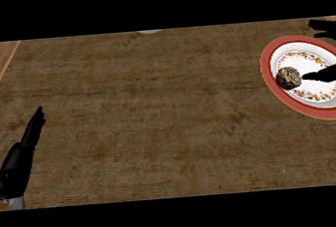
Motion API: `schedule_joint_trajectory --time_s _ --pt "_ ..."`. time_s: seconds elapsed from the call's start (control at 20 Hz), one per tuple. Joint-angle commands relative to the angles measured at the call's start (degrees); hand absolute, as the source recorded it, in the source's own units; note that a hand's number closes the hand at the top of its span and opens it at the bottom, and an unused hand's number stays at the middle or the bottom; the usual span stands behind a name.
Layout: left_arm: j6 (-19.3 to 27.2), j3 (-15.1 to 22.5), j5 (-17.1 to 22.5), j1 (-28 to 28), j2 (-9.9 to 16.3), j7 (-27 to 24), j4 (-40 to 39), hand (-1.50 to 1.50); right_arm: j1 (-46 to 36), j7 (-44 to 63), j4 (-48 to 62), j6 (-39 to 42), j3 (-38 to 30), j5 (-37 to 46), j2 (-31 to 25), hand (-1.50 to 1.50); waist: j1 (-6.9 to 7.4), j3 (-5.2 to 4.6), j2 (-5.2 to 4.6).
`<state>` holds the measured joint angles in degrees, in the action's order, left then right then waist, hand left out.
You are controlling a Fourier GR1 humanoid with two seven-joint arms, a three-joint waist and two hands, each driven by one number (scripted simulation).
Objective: Pick the cupcake from the plate and place it in the plate
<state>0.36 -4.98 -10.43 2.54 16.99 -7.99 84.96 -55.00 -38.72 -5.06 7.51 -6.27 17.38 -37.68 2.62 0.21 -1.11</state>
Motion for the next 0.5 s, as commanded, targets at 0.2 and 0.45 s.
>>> schedule_joint_trajectory --time_s 0.2,0.45 --pt "-1.61 -1.1 0.87 -1.17 1.52 2.55 1.77 0.0 0.87 3.23 2.29 2.22 -9.7 -9.33 -7.04 -1.5 0.01 0.08 -0.13" --pt "-0.51 0.2 -0.05 0.13 -0.43 0.39 0.85 0.0 2.05 3.35 3.4 11.86 -15.81 -15.6 -12.45 -1.5 0.56 0.25 -0.64"
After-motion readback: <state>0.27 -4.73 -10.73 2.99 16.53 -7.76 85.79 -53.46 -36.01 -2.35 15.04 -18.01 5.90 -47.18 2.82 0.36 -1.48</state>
